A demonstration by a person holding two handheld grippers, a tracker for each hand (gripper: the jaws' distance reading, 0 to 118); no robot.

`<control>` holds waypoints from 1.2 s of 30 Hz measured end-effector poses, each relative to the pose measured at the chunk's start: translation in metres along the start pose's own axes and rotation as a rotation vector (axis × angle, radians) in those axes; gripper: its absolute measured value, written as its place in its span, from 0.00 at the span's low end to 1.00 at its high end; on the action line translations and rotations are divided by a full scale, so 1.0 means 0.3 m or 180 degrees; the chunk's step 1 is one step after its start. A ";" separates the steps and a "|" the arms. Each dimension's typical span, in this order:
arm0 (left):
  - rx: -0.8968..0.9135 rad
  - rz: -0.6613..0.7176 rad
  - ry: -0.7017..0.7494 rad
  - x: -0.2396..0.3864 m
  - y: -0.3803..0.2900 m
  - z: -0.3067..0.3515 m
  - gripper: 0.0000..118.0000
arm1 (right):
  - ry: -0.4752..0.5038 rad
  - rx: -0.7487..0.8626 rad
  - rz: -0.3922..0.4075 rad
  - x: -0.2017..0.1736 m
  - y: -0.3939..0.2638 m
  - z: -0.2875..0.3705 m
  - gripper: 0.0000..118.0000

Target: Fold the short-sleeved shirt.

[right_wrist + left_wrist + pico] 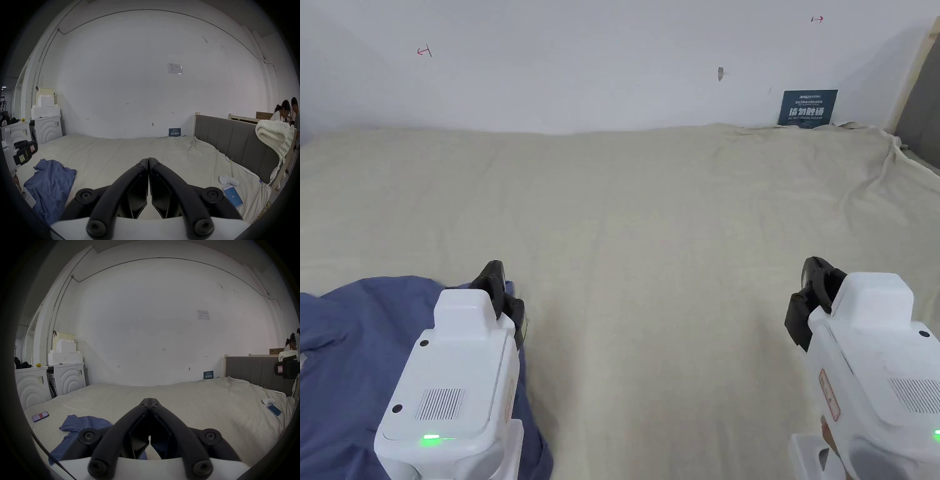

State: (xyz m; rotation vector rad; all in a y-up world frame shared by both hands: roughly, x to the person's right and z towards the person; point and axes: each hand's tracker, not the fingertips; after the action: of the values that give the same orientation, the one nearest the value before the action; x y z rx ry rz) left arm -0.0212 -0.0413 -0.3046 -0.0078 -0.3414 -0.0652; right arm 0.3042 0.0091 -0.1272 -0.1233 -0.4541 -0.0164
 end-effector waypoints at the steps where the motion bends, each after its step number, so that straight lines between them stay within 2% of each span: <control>1: -0.0003 -0.0002 -0.0001 -0.001 0.001 -0.001 0.00 | 0.0003 0.0001 0.0003 -0.001 0.002 0.000 0.01; 13: 0.0019 -0.0014 0.0235 -0.116 0.010 0.022 0.00 | 0.0248 0.0087 0.0112 -0.116 0.035 -0.043 0.01; 36: -0.0093 -0.0107 0.1452 -0.598 -0.002 0.314 0.00 | 0.1373 0.0092 0.0151 -0.608 0.042 -0.135 0.01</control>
State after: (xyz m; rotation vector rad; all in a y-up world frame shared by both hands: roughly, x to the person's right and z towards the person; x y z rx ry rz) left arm -0.2214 -0.0288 -0.2759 -0.0159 0.1156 -0.1029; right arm 0.1585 0.0146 -0.2446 -0.0985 -0.0206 0.0103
